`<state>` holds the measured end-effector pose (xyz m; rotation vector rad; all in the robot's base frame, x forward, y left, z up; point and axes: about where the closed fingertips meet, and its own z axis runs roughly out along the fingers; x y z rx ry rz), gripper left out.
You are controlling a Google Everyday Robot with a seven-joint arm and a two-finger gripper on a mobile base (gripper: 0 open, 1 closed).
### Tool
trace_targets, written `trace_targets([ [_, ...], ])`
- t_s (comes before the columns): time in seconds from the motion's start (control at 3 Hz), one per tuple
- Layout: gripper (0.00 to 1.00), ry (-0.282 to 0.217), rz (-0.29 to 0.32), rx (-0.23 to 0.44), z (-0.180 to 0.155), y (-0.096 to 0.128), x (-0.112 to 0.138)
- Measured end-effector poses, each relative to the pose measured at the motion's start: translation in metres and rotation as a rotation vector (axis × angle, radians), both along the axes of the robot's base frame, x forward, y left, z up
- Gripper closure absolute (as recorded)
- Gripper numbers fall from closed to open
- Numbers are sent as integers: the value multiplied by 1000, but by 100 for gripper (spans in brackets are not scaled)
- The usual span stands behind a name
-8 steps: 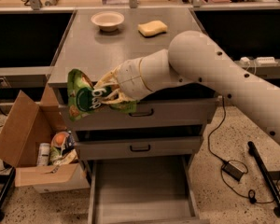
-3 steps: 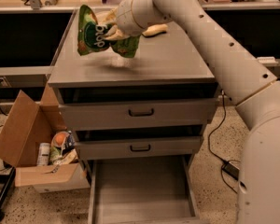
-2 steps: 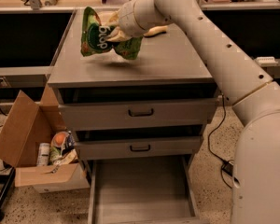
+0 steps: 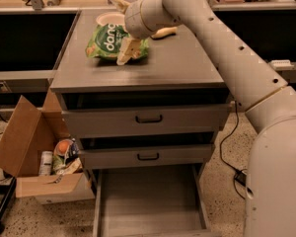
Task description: Pick green rice chip bag from bottom drawer and place on counter
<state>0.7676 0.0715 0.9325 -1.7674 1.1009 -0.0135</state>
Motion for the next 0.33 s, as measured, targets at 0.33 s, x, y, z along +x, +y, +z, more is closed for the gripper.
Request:
trace_targets([
  [0.33, 0, 0, 0, 0, 0, 0, 0],
])
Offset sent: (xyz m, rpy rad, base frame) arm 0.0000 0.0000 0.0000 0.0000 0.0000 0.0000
